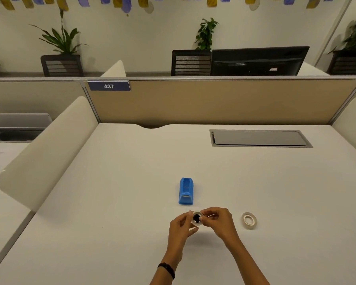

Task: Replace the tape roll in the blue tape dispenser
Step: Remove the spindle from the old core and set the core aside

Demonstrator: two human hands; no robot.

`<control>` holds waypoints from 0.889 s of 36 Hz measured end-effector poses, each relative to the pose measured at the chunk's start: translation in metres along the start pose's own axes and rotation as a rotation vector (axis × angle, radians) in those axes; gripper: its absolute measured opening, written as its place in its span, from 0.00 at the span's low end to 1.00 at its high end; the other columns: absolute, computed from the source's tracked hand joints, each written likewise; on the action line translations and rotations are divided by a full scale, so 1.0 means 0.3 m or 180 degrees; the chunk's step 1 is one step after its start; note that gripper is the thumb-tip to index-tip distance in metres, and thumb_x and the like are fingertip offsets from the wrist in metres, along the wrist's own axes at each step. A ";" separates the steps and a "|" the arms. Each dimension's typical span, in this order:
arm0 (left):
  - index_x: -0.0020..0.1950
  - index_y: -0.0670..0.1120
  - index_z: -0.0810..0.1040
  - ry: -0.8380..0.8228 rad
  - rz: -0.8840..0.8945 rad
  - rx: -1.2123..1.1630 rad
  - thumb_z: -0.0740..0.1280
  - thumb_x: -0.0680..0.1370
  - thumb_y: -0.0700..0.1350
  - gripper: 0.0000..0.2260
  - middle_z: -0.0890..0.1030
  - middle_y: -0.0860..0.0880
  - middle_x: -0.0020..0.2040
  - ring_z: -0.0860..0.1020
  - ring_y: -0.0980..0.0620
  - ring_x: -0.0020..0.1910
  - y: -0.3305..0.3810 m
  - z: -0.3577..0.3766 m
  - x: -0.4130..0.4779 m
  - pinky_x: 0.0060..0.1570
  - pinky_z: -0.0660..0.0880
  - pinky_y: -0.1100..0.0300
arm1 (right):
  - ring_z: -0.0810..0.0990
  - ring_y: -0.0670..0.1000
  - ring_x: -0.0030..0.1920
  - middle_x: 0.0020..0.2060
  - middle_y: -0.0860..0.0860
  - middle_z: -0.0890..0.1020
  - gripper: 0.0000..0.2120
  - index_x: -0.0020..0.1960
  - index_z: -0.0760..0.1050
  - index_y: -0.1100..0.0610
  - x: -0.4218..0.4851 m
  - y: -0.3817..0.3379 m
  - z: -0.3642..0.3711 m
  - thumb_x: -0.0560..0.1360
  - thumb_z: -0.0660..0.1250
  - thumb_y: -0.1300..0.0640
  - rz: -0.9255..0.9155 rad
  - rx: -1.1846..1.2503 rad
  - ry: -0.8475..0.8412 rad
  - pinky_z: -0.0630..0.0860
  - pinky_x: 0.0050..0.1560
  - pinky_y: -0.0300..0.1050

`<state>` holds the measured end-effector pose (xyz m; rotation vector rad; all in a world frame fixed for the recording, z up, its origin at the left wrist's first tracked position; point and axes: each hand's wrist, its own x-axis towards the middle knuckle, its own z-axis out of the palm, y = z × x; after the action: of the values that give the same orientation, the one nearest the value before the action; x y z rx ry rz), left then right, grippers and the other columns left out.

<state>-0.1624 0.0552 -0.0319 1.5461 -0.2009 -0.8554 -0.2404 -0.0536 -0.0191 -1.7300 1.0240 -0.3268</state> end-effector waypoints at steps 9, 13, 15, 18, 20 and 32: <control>0.57 0.40 0.79 -0.0134 -0.0034 -0.0112 0.64 0.77 0.44 0.12 0.82 0.41 0.53 0.80 0.44 0.53 0.011 -0.011 0.010 0.53 0.80 0.53 | 0.81 0.46 0.38 0.40 0.52 0.82 0.08 0.48 0.82 0.60 0.024 0.008 -0.005 0.69 0.74 0.62 0.0107 0.0042 -0.0162 0.76 0.34 0.29; 0.56 0.41 0.80 -0.0184 -0.0137 -0.0153 0.65 0.77 0.45 0.12 0.83 0.42 0.52 0.81 0.44 0.53 0.012 -0.014 0.026 0.54 0.79 0.52 | 0.81 0.44 0.37 0.39 0.51 0.82 0.07 0.47 0.82 0.59 0.039 0.010 -0.015 0.69 0.74 0.62 0.0091 0.0059 -0.0253 0.76 0.31 0.27; 0.53 0.44 0.81 -0.0214 -0.0239 -0.0208 0.65 0.77 0.46 0.10 0.84 0.43 0.51 0.82 0.46 0.51 0.011 -0.017 0.035 0.49 0.81 0.57 | 0.82 0.44 0.38 0.38 0.51 0.83 0.07 0.46 0.82 0.59 0.047 0.010 -0.020 0.69 0.74 0.62 0.0084 0.0062 -0.0304 0.76 0.32 0.27; 0.50 0.47 0.83 -0.0277 -0.0399 -0.0315 0.66 0.76 0.46 0.07 0.85 0.46 0.50 0.83 0.48 0.50 0.011 -0.019 0.050 0.45 0.80 0.60 | 0.82 0.46 0.39 0.38 0.50 0.83 0.06 0.45 0.82 0.58 0.064 0.016 -0.026 0.68 0.74 0.63 0.0084 0.0094 -0.0402 0.77 0.35 0.29; 0.50 0.47 0.83 -0.0286 -0.0479 -0.0382 0.67 0.76 0.46 0.07 0.85 0.46 0.49 0.83 0.48 0.50 0.011 -0.023 0.053 0.45 0.80 0.61 | 0.83 0.48 0.40 0.38 0.50 0.83 0.06 0.45 0.82 0.57 0.066 0.019 -0.028 0.68 0.74 0.62 0.0072 0.0122 -0.0471 0.77 0.36 0.29; 0.46 0.46 0.84 -0.0487 -0.1028 -0.0739 0.66 0.75 0.40 0.06 0.86 0.47 0.46 0.84 0.50 0.46 -0.008 -0.030 0.106 0.39 0.80 0.63 | 0.84 0.50 0.43 0.40 0.51 0.85 0.05 0.42 0.83 0.53 0.130 0.062 -0.040 0.68 0.74 0.61 0.0239 0.0258 -0.0887 0.81 0.46 0.39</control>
<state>-0.1353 0.0439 -0.0473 1.3140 0.0406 -1.2094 -0.2338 -0.0925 -0.0402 -1.6070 0.8576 -0.0747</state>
